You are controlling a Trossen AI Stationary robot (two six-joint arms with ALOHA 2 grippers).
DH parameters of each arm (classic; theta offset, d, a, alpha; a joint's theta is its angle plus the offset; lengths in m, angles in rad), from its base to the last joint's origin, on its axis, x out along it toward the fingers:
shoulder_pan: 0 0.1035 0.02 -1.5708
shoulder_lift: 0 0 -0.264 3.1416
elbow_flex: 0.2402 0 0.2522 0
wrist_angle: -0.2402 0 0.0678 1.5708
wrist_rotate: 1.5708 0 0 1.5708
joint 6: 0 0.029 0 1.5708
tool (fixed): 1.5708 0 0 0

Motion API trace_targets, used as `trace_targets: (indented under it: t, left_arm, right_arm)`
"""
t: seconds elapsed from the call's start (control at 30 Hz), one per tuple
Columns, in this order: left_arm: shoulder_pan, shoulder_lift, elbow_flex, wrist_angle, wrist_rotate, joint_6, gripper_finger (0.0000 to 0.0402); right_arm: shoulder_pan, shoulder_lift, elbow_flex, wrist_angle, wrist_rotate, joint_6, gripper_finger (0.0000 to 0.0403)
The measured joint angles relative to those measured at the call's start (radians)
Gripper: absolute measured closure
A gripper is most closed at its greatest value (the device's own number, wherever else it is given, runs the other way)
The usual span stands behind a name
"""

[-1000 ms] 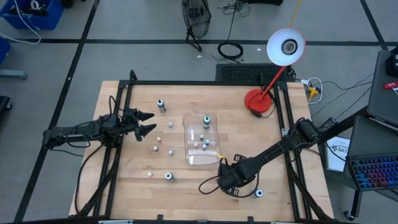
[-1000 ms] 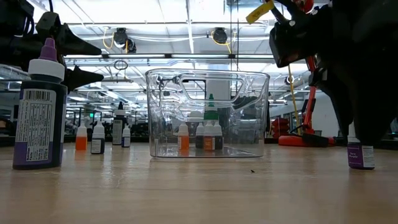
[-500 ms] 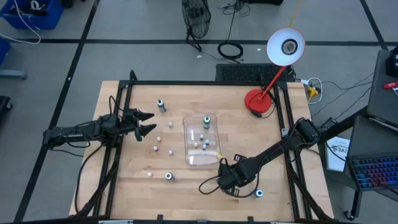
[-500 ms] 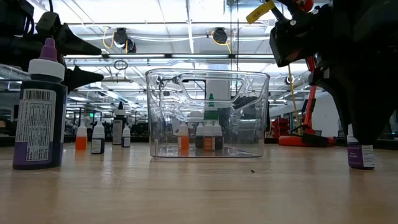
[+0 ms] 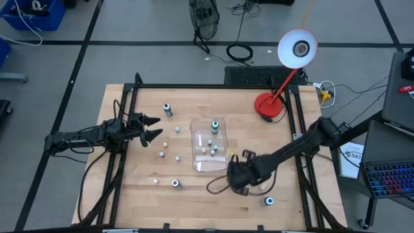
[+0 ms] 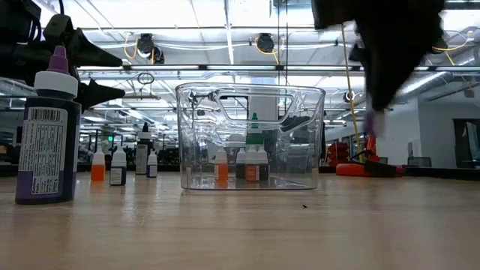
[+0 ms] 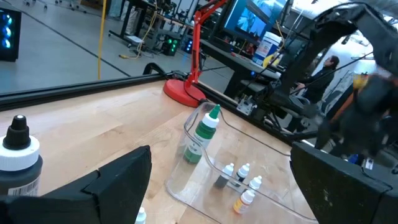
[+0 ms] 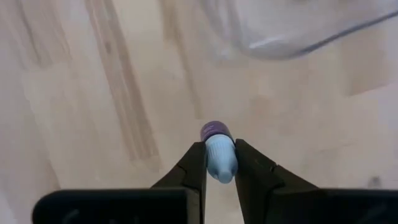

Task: Pick & Place food coloring
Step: Put the small purple food coloring bottle into the transparent bin

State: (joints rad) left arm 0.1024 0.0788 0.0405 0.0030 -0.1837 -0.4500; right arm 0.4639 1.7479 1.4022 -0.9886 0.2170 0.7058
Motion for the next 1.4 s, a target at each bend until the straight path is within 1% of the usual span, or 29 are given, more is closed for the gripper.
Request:
trace_targets:
  t: [0.1,0.2,0.27,0.33,0.43,0.57,0.7,0.8,0.93,1.07,1.17,1.3,1.4]
  left_arm:
    - [0.000,0.000,0.000,0.001,0.000,0.000,0.0023]
    - [0.000,0.000,0.000,0.001,0.000,0.000,0.0023]
    - [0.000,0.000,0.000,0.001,0.000,0.000,0.0023]
    - [0.000,0.000,0.000,0.001,0.000,0.000,0.0023]
    - [0.000,0.000,0.000,0.001,0.000,0.000,0.0023]
    - [0.000,0.000,0.000,0.001,0.000,0.000,0.0023]
    - [0.000,0.000,0.000,0.001,0.000,0.000,0.0023]
    - [0.000,0.000,0.000,0.001,0.000,0.000,0.0023]
    - [0.000,0.000,0.000,0.001,0.000,0.000,0.0023]
    - [0.000,0.000,0.000,0.001,0.000,0.000,0.0023]
    - [0.000,0.000,0.000,0.001,0.000,0.000,0.0023]
    - [0.000,0.000,0.000,0.001,0.000,0.000,0.0023]
    - [0.000,0.000,0.000,0.001,0.000,0.000,0.0023]
  right_arm:
    - [-0.024,-0.086,0.030,-0.022,0.046,-0.052,0.0360]
    - [-0.062,-0.149,0.085,-0.007,0.100,-0.141,0.0360]
    - [-0.097,-0.162,0.140,-0.003,0.121,-0.213,0.0360]
    - [-0.133,-0.146,0.209,0.006,0.122,-0.299,0.0360]
    - [-0.187,-0.071,0.345,0.007,0.084,-0.448,0.0360]
    - [-0.249,0.086,0.581,-0.053,0.017,-0.609,0.0360]
    - [-0.304,0.258,0.815,-0.181,-0.034,-0.701,0.0360]
    - [-0.339,0.360,0.916,-0.243,-0.077,-0.734,0.0360]
    - [-0.379,0.438,0.931,-0.274,-0.131,-0.754,0.0360]
    - [-0.398,0.498,0.917,-0.308,-0.179,-0.751,0.0360]
    - [-0.399,0.518,0.881,-0.307,-0.220,-0.752,0.0360]
    - [-0.399,0.526,0.805,-0.300,-0.223,-0.752,0.0360]
    - [-0.406,0.525,0.739,-0.264,-0.229,-0.749,0.0360]
